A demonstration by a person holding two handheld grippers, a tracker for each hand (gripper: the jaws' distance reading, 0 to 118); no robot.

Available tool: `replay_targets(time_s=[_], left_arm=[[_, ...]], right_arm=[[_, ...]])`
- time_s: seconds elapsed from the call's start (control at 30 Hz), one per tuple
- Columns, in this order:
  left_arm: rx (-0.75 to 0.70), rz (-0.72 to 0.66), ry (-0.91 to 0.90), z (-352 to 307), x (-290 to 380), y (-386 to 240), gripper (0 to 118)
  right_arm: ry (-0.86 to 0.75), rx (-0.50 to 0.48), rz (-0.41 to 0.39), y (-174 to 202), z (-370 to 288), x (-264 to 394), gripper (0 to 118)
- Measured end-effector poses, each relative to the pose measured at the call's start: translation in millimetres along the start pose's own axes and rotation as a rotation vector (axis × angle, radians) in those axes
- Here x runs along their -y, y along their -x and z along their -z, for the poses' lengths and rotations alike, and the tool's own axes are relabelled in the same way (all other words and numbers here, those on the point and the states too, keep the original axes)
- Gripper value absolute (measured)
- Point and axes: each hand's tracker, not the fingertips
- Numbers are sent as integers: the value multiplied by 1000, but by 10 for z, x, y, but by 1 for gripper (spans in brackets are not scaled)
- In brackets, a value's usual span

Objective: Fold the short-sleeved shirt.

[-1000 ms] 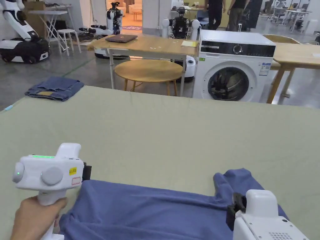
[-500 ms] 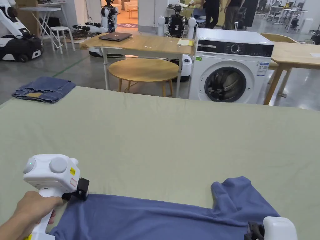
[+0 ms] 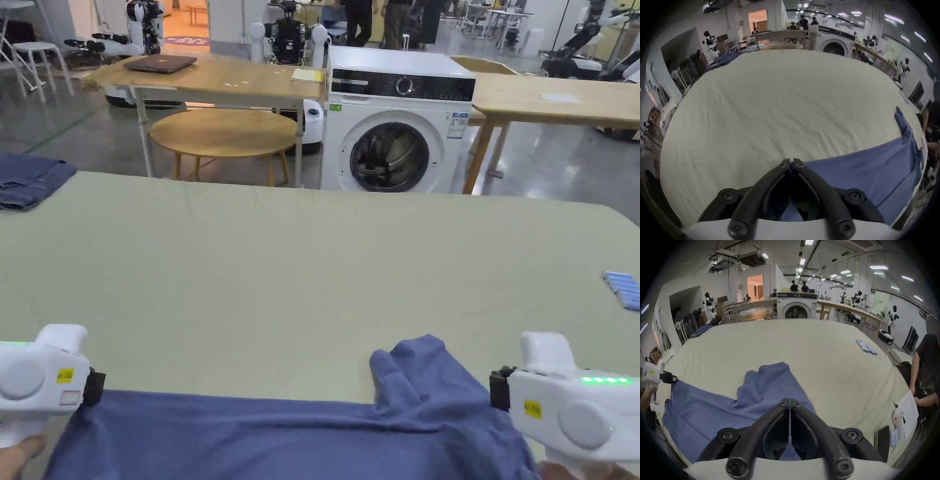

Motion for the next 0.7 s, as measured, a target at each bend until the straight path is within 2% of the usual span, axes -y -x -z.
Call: replay_targets(time_s=[0.07, 0.13, 0.27, 0.4, 0.43, 0.5, 0.53, 0.6, 0.7], left_arm=[[22, -20, -34, -116, 35, 15, 0], [22, -16, -57, -205, 75, 25, 0], [23, -2, -79, -296, 150, 10, 0], [23, -7, -77, -294, 192, 25, 0], [23, -7, -71, -294, 204, 34, 0], [28, -11, -63, -288, 208, 41, 0], [33, -18, -61, -294, 210, 57, 0], [33, -26, -69, -316, 214, 31, 0], [32, -20, -75, -343, 214, 27, 0]], right_arm=[[86, -37, 25, -87, 301, -188, 49], [178, -50, 30, -127, 611, -315, 52], [290, -23, -72, -60, 1122, -408, 56], [373, -39, -83, -35, 1460, -379, 56], [382, -19, -94, -16, 1466, -342, 56], [362, -25, -86, -5, 1436, -328, 54], [351, -16, -81, 13, 1409, -330, 48], [325, -14, -86, 45, 1376, -306, 2], [326, -19, -120, 80, 1326, -259, 0]])
